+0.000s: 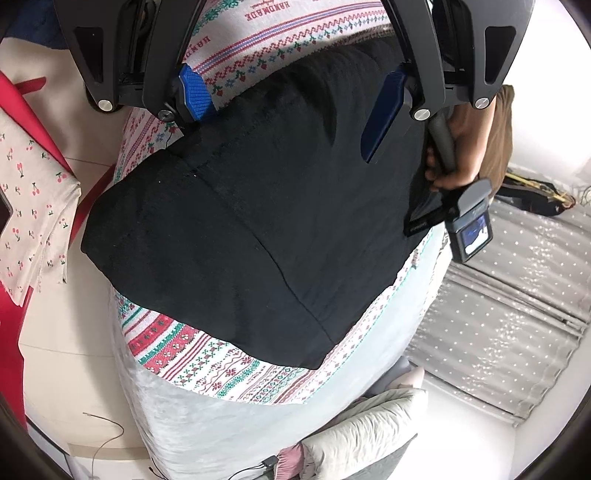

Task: Fold large clothes

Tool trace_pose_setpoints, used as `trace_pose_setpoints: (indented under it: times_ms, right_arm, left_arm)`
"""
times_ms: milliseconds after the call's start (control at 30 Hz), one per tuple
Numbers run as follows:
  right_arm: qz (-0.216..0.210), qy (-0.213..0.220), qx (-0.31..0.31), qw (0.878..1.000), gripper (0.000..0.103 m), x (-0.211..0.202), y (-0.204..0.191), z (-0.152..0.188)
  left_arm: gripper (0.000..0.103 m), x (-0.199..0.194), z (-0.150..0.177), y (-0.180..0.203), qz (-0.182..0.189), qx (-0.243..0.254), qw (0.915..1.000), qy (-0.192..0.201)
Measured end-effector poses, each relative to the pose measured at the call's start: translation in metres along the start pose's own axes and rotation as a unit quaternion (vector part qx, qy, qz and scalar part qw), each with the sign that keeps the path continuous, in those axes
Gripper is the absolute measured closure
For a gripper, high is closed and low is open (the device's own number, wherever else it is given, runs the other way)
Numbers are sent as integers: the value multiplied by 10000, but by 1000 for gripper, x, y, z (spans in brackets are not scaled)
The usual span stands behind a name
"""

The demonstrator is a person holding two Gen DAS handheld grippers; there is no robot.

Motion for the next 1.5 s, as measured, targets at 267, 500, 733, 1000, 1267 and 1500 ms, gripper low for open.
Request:
trace_pose_setpoints:
  times_ms: [267,500,733,1000,1267,1500]
  right_arm:
    - [46,-70,101,9999,24,7,0,-1]
    - [29,30,196,9998,24,7,1,-1]
    - [155,191,211,9995,24,11,2,2]
    - [271,395,109,9988,24,13,2,6]
    - [39,874,2,9962,25,0,-11,6]
    - [184,1146,-223,9930,44,-5,-27,9]
  left_arm:
    - [6,-10,-3,-10,278,98,9994,-163]
    - [7,-90,61,-49,1108,-43,9937,157]
    - [7,-154,193,-35,1748,668,9820,245]
    - [7,-162,228,-27,1487,604,9858,502]
    - [1,-157,233,-25,1428,430,9874,528]
    - [3,-155,229,-33,1677,367,9843,416]
Point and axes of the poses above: each gripper's, at about its wrist camera, not at the fingertips, and x roughly the way its jaws point, y to its right, z to its underside, the point moved 1 cm from there along x, roughly the way its jaws point, and after that the axes turned 1 degree about z, right-handed, at the moved point
